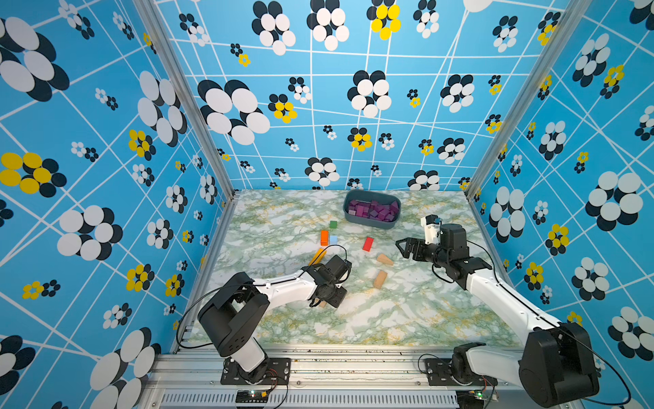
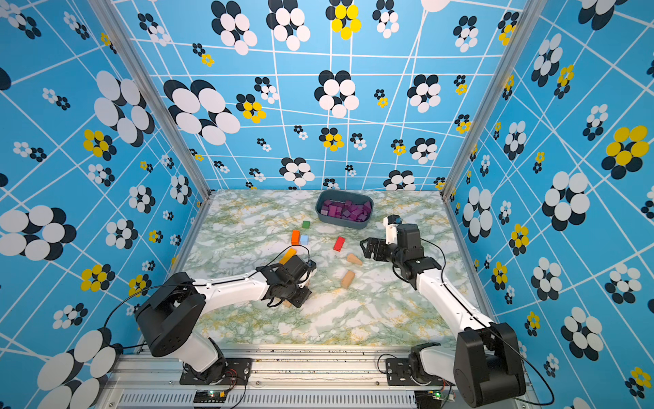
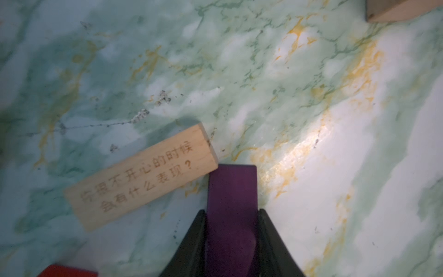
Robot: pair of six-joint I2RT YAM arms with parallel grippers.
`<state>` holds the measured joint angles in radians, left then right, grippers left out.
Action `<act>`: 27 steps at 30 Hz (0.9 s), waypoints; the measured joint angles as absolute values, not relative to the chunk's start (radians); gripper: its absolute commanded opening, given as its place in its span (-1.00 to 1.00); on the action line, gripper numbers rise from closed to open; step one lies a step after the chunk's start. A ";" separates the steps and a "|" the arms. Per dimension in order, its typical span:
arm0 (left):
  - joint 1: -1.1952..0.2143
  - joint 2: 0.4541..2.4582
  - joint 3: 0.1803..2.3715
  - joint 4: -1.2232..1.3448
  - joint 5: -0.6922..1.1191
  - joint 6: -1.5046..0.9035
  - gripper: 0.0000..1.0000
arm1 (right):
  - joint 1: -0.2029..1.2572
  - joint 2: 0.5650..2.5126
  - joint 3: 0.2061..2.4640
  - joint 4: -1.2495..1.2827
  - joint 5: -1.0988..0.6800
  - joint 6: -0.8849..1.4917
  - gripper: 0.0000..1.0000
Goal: Pick purple bricks into the storage bin
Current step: Pick up the building block from the center of the board, then place the building block in the storage box.
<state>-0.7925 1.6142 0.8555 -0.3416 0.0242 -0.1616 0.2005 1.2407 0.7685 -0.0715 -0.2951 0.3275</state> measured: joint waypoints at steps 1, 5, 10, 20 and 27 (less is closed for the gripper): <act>-0.791 1.614 0.870 -0.351 0.024 -0.155 -0.54 | 0.200 1.241 0.767 -0.071 -0.293 0.327 0.93; -0.770 1.630 0.970 -0.367 0.029 -0.130 -0.55 | 0.200 1.241 0.757 -0.071 -0.286 0.329 0.95; -0.716 1.685 1.127 -0.361 0.059 -0.100 -0.55 | 0.200 1.241 0.736 -0.070 -0.273 0.329 0.96; -0.628 1.867 1.478 -0.382 0.117 -0.050 -0.55 | 0.197 1.211 0.655 -0.065 -0.239 0.345 0.97; -0.582 2.057 1.727 -0.375 0.175 -0.039 -0.54 | 0.196 1.211 0.600 -0.036 -0.238 0.391 0.96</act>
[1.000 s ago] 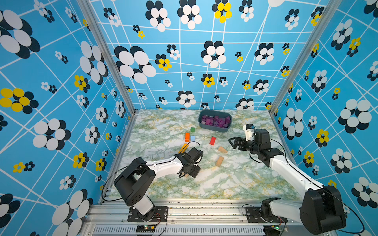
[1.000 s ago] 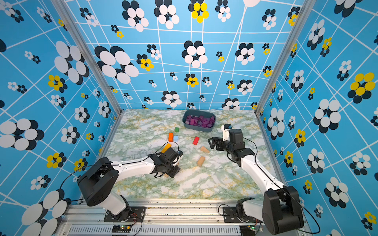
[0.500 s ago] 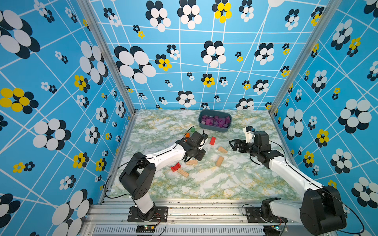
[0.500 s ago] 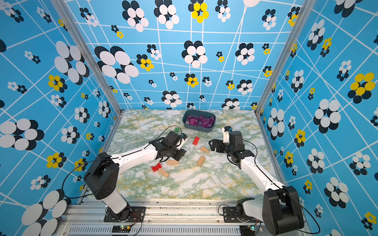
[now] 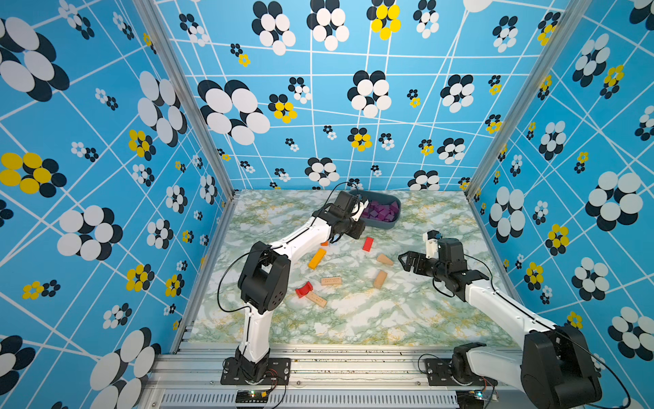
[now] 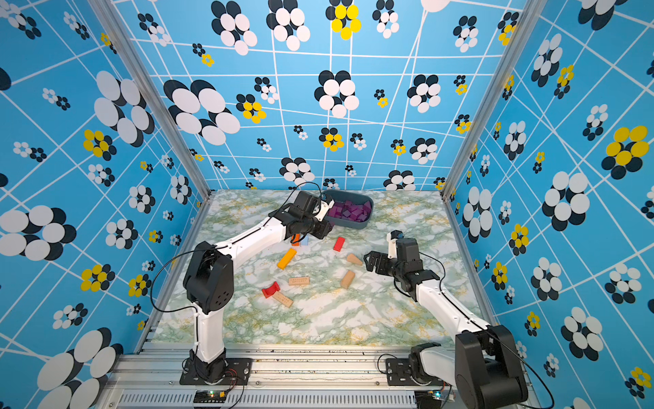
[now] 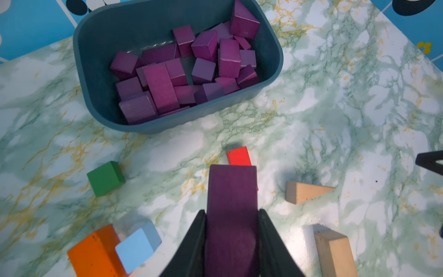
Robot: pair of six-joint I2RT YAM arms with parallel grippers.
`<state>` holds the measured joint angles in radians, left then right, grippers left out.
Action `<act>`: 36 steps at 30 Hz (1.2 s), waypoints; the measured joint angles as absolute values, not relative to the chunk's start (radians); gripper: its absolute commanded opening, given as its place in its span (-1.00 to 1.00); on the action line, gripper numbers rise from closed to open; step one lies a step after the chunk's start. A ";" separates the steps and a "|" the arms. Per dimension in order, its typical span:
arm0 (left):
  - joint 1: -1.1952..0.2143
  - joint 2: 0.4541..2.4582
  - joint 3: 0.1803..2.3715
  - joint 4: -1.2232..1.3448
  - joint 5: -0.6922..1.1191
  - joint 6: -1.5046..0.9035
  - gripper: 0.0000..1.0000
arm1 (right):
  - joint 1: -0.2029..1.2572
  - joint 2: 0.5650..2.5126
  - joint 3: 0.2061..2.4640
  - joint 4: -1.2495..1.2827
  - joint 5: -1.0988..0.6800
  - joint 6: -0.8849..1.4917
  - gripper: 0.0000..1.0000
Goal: Pick purple bricks into the storage bin
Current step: Place the building block in the storage box.
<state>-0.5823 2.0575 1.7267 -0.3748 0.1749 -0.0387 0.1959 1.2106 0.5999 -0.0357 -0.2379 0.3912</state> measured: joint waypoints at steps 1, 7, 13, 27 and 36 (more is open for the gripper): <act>-0.578 2.085 1.763 -0.377 0.182 -0.037 -0.53 | 0.196 1.211 0.595 -0.033 -0.237 0.398 0.96; -0.543 2.233 1.963 -0.389 0.203 -0.032 -0.52 | 0.196 1.207 0.562 -0.006 -0.237 0.426 0.96; -0.498 2.350 2.159 -0.405 0.212 -0.023 -0.49 | 0.196 1.207 0.533 0.013 -0.237 0.439 0.96; -0.471 2.392 2.220 -0.416 0.210 0.036 0.99 | 0.196 1.164 0.520 -0.013 -0.151 0.406 0.98; -0.467 1.789 1.401 -0.047 0.106 0.052 0.99 | 0.183 1.027 0.525 0.082 0.206 0.189 0.99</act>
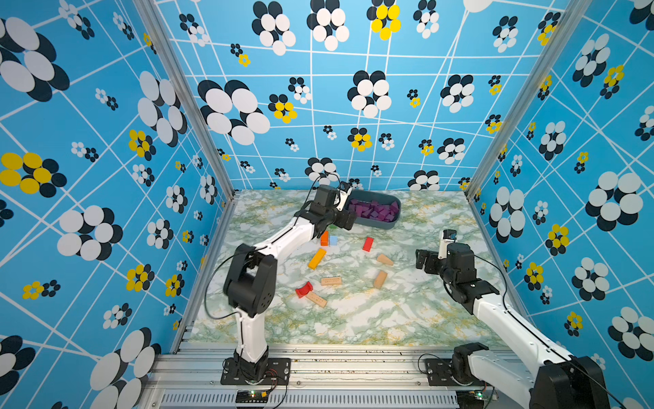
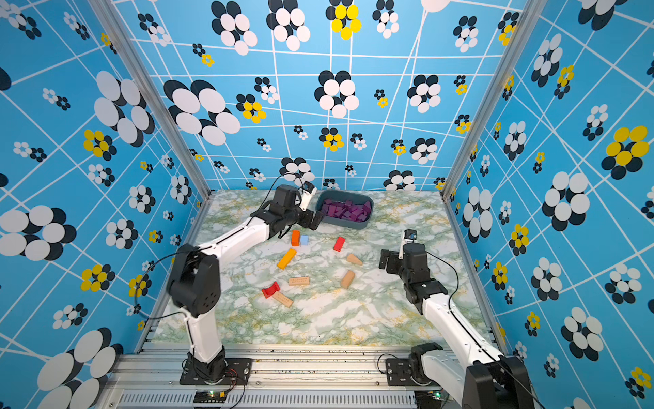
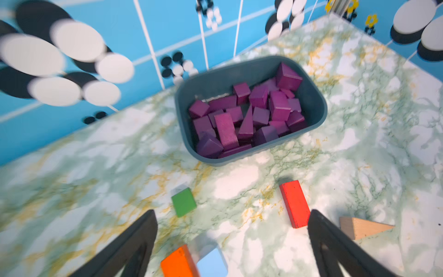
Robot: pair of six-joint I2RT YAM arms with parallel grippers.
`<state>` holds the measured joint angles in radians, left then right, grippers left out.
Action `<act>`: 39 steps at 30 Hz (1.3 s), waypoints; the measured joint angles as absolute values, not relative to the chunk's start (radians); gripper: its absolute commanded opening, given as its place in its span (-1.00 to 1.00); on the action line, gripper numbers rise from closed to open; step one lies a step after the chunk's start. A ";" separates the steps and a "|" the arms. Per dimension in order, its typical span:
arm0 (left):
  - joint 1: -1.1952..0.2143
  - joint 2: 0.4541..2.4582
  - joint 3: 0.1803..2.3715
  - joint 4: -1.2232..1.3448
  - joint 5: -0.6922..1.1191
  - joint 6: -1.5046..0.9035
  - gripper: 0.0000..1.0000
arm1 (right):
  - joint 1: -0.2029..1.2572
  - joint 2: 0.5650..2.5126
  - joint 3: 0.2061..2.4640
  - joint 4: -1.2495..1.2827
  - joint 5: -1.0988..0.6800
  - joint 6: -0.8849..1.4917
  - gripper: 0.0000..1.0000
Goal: Pick purple bricks into the storage bin
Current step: Place the building block in the storage box, then reset both arms
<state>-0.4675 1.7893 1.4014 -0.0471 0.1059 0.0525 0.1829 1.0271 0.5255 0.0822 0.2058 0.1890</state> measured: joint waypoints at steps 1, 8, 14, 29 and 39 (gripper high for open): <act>-0.462 1.715 1.322 0.003 0.093 0.052 0.99 | 0.175 1.023 0.502 0.156 0.261 0.154 0.98; -0.317 1.362 0.865 0.239 -0.025 0.028 0.99 | 0.043 1.211 0.346 0.583 0.381 0.051 0.98; -0.161 1.243 0.589 0.318 -0.089 0.004 0.99 | 0.029 1.259 0.369 0.629 0.333 0.033 0.98; 0.020 1.320 0.324 0.678 -0.099 -0.008 0.99 | 0.005 1.544 0.349 0.867 0.253 0.082 0.99; 0.025 1.551 0.308 0.976 0.034 -0.036 0.99 | 0.005 1.559 0.226 1.163 0.248 0.081 0.98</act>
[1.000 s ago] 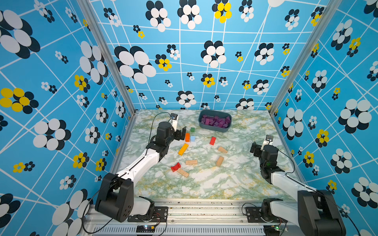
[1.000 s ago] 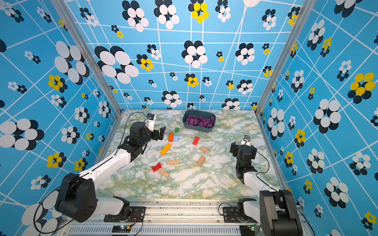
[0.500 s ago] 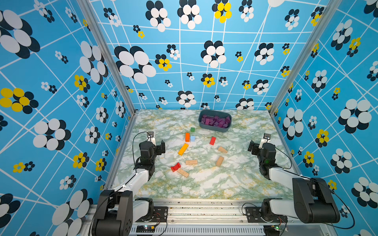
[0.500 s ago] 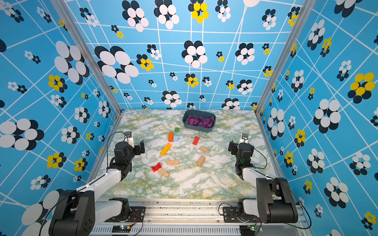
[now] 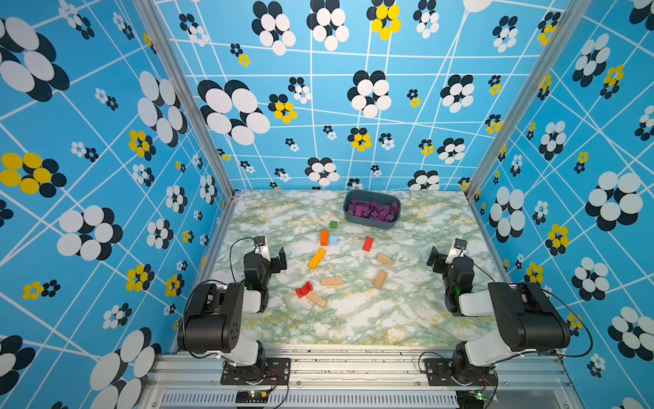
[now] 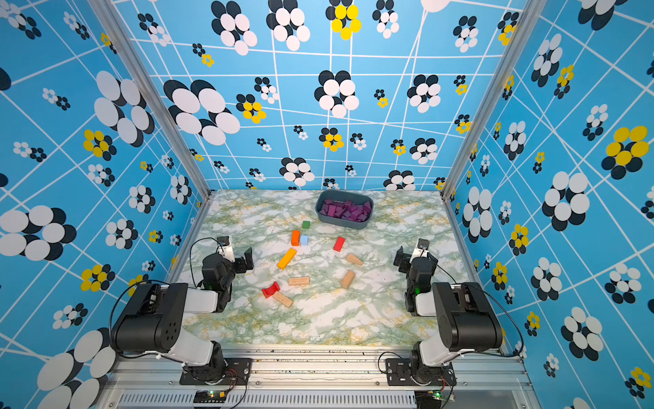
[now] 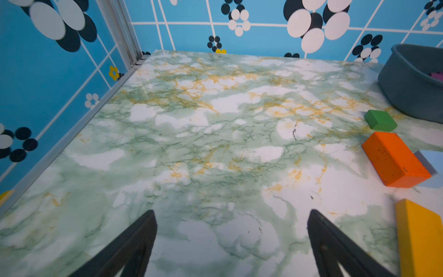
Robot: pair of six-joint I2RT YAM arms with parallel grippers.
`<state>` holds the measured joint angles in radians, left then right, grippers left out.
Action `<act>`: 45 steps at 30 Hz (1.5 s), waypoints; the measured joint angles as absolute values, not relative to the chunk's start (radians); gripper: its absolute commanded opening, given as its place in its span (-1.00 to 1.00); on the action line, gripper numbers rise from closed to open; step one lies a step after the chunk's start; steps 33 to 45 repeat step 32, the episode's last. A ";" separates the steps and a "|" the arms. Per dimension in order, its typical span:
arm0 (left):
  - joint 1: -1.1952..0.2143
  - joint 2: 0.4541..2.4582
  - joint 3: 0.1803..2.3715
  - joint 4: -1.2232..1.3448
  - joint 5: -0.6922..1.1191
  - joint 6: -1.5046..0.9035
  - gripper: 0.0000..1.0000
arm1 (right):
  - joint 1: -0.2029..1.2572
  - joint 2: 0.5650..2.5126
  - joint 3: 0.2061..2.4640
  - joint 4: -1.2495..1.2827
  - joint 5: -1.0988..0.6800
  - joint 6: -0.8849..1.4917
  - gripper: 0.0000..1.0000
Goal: Pick purple bricks into the storage bin
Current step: Reset both arms
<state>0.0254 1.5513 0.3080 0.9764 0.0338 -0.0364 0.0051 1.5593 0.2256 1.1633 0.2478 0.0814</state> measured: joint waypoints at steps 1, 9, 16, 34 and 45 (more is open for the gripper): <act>0.025 1.553 0.311 0.971 0.049 -0.035 0.99 | 0.005 1.573 0.200 1.212 0.241 0.081 0.99; 0.025 1.554 0.356 0.964 0.098 -0.033 0.99 | 0.005 1.587 0.220 1.215 0.232 0.080 0.99; 0.025 1.554 0.356 0.964 0.099 -0.033 0.99 | 0.005 1.569 0.332 1.084 0.224 0.080 0.99; 0.011 1.554 0.355 0.971 0.136 0.007 0.99 | 0.005 1.568 0.340 0.994 0.089 0.028 0.98; 0.011 1.554 0.355 0.971 0.136 0.007 0.99 | 0.005 1.568 0.340 0.994 0.089 0.028 0.98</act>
